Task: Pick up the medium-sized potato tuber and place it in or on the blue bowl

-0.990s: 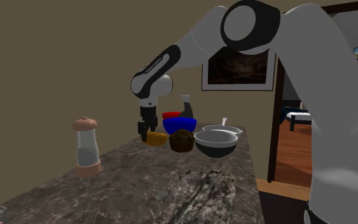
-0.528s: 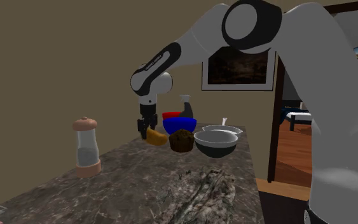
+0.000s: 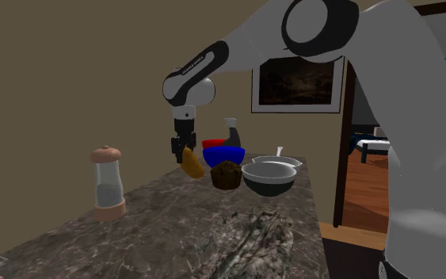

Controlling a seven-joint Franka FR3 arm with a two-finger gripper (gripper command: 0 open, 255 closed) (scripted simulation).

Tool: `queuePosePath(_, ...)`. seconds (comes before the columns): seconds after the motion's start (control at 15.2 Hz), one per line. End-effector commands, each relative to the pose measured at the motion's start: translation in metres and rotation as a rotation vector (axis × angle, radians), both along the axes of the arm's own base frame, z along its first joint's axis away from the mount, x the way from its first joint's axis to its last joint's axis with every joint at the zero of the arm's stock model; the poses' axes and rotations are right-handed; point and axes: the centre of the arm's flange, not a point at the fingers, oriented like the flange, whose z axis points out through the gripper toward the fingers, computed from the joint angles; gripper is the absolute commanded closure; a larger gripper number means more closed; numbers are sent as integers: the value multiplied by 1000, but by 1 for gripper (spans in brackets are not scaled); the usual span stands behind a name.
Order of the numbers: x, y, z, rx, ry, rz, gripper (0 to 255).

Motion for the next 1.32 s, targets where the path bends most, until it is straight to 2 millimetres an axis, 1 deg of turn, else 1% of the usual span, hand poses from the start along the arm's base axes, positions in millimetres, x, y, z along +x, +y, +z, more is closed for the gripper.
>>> queuePosePath(0.0, 0, 0, 11, 0, 0, 0, 255)
queuePosePath(1.25, 0, 0, 111, 0, 0, 0, 255)
